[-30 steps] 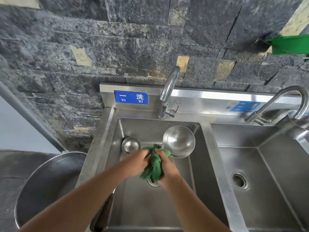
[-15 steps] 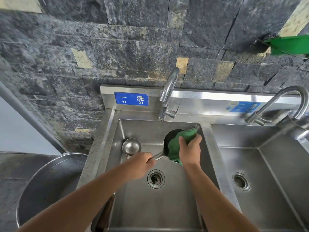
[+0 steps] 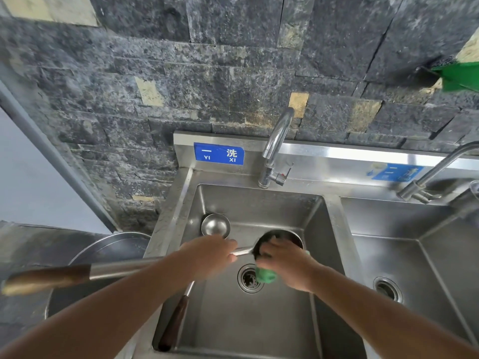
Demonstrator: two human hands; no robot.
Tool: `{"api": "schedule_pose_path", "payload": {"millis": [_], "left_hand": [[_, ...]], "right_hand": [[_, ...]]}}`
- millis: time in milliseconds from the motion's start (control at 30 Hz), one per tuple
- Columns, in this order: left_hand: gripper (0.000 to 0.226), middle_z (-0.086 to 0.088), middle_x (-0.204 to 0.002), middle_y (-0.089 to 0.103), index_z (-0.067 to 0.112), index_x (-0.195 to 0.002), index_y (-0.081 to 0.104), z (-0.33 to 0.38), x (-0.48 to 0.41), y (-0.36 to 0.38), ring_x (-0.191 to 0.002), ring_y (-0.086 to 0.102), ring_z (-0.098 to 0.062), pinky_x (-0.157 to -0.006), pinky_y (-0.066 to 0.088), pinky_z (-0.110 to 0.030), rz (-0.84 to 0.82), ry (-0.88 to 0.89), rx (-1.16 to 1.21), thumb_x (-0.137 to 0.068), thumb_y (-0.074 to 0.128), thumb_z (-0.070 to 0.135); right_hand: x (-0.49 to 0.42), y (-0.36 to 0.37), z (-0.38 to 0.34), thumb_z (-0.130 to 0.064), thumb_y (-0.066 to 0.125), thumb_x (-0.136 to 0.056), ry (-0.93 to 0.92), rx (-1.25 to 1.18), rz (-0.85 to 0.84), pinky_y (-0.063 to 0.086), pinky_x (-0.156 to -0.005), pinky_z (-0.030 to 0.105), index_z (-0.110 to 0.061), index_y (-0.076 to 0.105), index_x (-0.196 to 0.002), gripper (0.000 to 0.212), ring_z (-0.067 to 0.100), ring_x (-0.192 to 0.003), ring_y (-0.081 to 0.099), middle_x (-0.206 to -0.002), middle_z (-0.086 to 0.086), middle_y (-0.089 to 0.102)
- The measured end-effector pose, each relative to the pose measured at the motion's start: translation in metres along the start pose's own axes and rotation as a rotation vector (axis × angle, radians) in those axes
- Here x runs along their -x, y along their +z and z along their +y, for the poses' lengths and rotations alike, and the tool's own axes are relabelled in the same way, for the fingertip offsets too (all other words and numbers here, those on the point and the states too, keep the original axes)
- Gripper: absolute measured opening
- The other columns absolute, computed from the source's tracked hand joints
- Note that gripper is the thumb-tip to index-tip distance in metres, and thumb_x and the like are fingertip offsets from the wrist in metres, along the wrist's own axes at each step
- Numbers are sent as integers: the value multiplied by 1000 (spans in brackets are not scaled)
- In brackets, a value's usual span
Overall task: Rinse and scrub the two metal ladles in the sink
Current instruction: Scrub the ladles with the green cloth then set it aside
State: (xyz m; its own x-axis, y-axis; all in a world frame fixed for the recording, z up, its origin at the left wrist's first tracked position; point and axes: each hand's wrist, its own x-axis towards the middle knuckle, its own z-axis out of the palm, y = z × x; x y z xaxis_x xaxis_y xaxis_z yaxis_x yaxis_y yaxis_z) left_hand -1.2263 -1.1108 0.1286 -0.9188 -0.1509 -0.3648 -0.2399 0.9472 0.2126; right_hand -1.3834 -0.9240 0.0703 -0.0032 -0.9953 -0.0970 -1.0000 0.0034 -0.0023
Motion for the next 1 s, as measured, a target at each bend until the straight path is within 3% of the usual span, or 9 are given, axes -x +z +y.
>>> {"api": "schedule_pose_path", "payload": {"millis": [133, 333, 433, 567, 600, 667, 767, 900, 1000], "left_hand": [[30, -4, -81, 59, 23, -75, 40, 3, 2, 4, -69, 55, -21, -66, 47, -36, -31, 5, 84, -100, 43, 39], [27, 5, -65, 51, 19, -79, 51, 12, 0, 8, -54, 48, -13, -53, 38, -27, 73, 19, 379, -100, 45, 35], [28, 4, -64, 49, 22, -74, 45, 24, -5, 11, -55, 48, -16, -55, 42, -31, 125, 6, 457, -98, 47, 35], [38, 1, -66, 50, 26, -65, 35, 35, -6, 20, -57, 47, -21, -58, 44, -35, 144, 1, 355, -98, 49, 38], [38, 1, -65, 49, 26, -64, 34, 33, -4, 22, -57, 47, -21, -57, 44, -35, 149, 6, 368, -98, 50, 36], [35, 3, -62, 47, 25, -65, 36, 26, -1, 21, -55, 48, -20, -55, 45, -34, 144, 3, 421, -98, 48, 31], [25, 4, -64, 50, 20, -78, 46, 17, 5, 15, -54, 50, -16, -52, 41, -28, 94, 0, 373, -100, 47, 30], [23, 4, -70, 52, 17, -85, 52, 11, 7, 12, -61, 51, -14, -62, 45, -31, 49, -49, 257, -100, 46, 34], [36, 0, -69, 55, 15, -87, 58, 11, 2, 13, -60, 52, -15, -60, 47, -32, 111, -161, 260, -101, 40, 42]], "right_hand": [[14, -4, 10, -15, 49, -78, -210, 288, 7, 46, -96, 42, -28, 56, -106, 31, 25, -105, 58, -112, -5, 60], [2, -25, 21, -16, 72, -62, 371, 132, 349, 52, -86, 44, -22, 59, -122, 62, 36, -104, 58, -120, 9, 58], [-21, -24, -9, -1, 63, -70, 846, -233, 752, 43, -93, 43, -14, 58, -121, 53, 36, -104, 53, -118, 13, 55], [-46, -37, -41, -1, 61, -85, 1368, -1111, 1213, 38, -106, 39, -8, 52, -125, 42, 32, -118, 50, -123, 13, 54], [-46, -37, -42, -4, 62, -86, 1361, -1144, 1192, 39, -107, 40, -8, 52, -125, 41, 32, -117, 50, -122, 13, 54], [-35, -22, -36, -6, 62, -82, 1132, -808, 984, 38, -105, 43, -11, 54, -124, 43, 31, -110, 51, -116, 11, 55], [-8, 10, -8, -7, 68, -67, 616, -222, 520, 42, -100, 47, -23, 56, -124, 60, 34, -102, 53, -119, 8, 54], [15, 4, 18, -10, 76, -62, 110, 129, -138, 54, -84, 47, -31, 57, -116, 61, 30, -100, 59, -116, 1, 55], [19, -13, 19, -9, 70, -75, 99, 215, -167, 49, -92, 49, -28, 63, -116, 46, 31, -111, 56, -120, 2, 59]]}}
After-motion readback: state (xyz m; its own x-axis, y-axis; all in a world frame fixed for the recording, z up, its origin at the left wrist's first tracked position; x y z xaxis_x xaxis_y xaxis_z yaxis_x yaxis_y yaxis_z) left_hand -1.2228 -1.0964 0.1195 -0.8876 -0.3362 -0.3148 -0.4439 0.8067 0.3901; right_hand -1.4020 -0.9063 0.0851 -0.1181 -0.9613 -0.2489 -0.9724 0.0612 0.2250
